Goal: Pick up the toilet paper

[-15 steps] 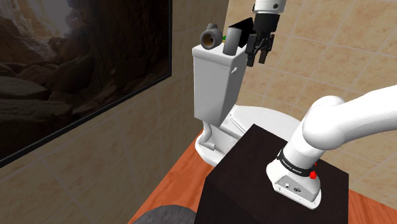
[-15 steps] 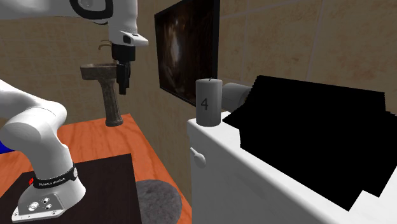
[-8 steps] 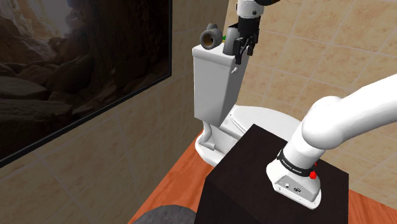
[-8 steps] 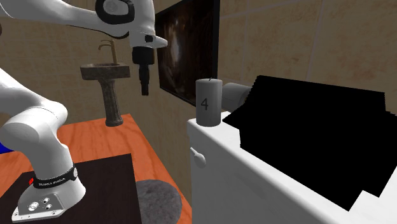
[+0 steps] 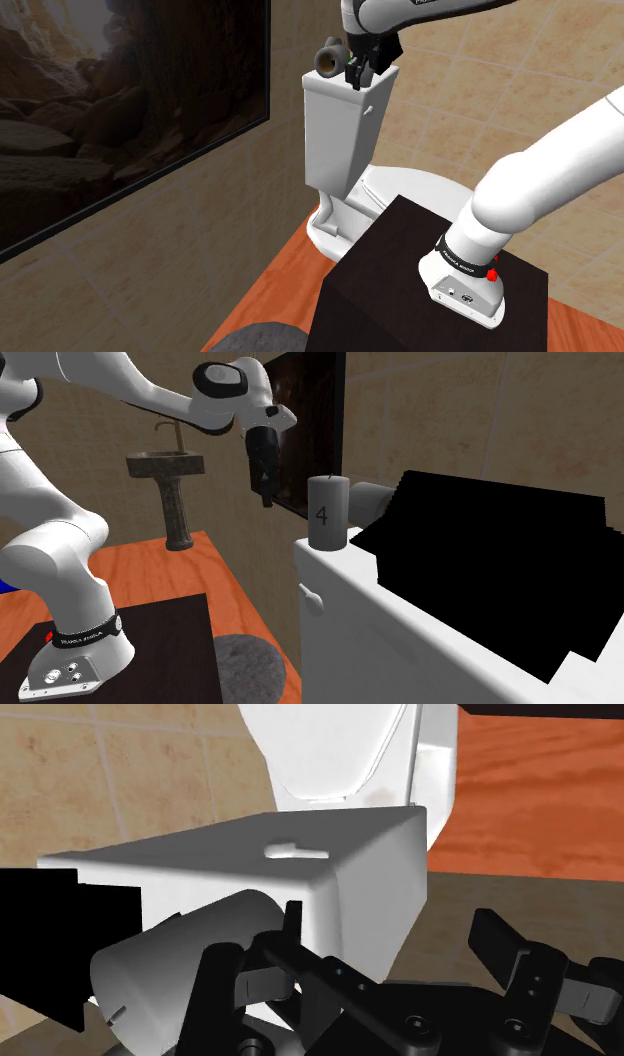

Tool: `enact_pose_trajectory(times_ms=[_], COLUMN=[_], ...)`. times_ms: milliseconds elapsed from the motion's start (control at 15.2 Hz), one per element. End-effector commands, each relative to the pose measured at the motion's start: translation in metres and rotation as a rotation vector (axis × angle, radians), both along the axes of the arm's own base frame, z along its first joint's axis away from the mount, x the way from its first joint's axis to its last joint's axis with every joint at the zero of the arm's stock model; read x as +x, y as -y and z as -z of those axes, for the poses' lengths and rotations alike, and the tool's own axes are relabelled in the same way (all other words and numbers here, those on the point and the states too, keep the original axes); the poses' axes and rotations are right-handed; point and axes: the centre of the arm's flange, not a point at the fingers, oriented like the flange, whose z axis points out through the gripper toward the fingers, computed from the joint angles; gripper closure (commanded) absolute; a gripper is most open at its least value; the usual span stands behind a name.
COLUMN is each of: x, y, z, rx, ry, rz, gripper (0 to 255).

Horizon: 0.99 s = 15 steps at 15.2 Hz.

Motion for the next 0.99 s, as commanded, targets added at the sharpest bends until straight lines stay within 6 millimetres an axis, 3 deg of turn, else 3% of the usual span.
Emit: enact_pose_trajectory(times_ms=[0, 924], x=[0.02, 0.153], y=[0.001, -0.004], z=[0.0, 0.004], rx=[-0.087, -0.645], ry=[0.015, 0.104], rz=[-0.025, -0.176], gripper=[0, 0])
